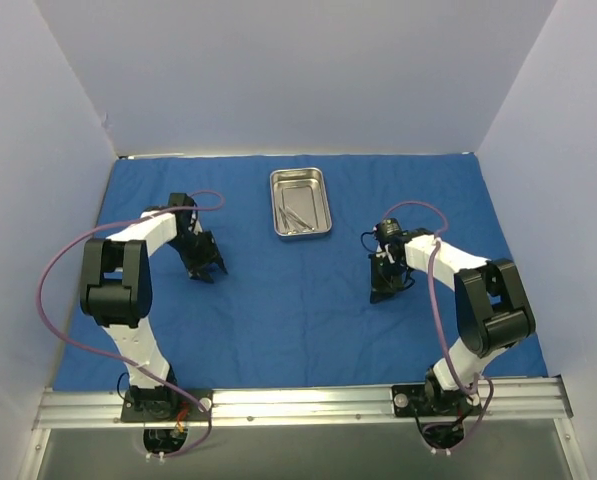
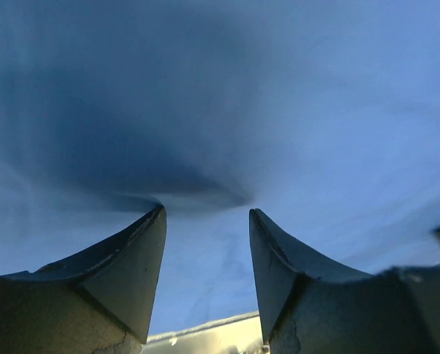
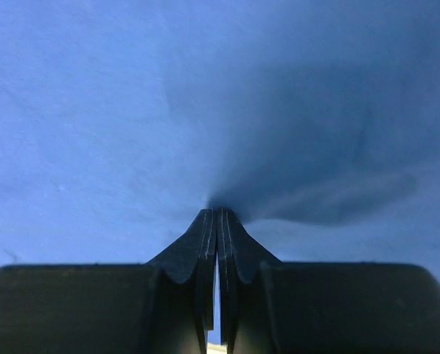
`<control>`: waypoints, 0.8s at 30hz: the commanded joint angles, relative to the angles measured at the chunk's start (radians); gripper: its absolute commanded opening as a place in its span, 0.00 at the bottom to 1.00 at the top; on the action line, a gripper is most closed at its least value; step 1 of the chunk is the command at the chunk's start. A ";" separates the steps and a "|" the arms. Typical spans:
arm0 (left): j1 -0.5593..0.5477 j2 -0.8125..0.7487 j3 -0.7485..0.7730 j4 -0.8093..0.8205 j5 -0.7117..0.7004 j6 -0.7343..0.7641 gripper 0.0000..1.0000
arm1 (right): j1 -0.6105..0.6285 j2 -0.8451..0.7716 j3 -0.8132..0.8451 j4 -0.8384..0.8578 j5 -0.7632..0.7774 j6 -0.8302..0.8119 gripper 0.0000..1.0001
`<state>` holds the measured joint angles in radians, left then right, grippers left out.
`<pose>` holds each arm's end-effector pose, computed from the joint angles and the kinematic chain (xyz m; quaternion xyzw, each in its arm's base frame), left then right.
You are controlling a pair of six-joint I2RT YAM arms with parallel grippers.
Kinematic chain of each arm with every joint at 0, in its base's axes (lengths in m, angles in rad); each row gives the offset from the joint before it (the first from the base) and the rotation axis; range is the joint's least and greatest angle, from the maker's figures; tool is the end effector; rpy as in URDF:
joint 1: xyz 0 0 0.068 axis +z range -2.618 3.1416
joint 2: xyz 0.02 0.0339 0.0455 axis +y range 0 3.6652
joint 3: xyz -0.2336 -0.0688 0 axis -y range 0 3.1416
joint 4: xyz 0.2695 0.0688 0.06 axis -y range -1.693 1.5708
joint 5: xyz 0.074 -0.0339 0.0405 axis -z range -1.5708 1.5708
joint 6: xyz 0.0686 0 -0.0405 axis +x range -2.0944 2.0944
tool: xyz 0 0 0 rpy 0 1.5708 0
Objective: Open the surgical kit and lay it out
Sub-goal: Smooth out the surgical kit at the center of the board.
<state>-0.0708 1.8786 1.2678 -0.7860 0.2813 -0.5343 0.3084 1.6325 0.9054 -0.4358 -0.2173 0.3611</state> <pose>0.3679 -0.0452 0.0929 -0.2147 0.9628 -0.1589 0.0405 0.3114 0.1147 0.0829 0.0037 0.9737 0.1664 0.1553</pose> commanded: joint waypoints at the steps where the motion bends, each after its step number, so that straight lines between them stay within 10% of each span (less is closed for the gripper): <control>1: -0.012 -0.108 -0.047 0.064 -0.056 -0.043 0.57 | -0.015 -0.039 -0.014 -0.053 0.019 0.042 0.02; 6: -0.014 -0.177 -0.003 0.039 -0.068 -0.044 0.56 | -0.014 -0.086 0.133 -0.081 0.091 -0.031 0.09; 9: -0.035 -0.248 0.071 -0.002 -0.088 -0.041 0.62 | -0.015 -0.054 0.295 -0.052 0.098 -0.079 0.39; 10: -0.035 -0.268 0.082 -0.010 -0.076 -0.041 0.64 | -0.015 -0.005 0.373 -0.046 0.017 -0.091 0.76; 12: -0.035 -0.324 0.093 -0.022 -0.039 -0.059 0.68 | -0.014 0.050 0.443 -0.067 -0.086 -0.136 0.98; 24: -0.035 -0.430 0.090 -0.073 0.009 0.177 0.72 | 0.032 0.300 0.779 0.134 0.027 -0.093 0.95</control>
<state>-0.1032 1.4826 1.3735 -0.8196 0.2520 -0.4324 0.3313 1.8877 1.5112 -0.3214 -0.2878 0.2920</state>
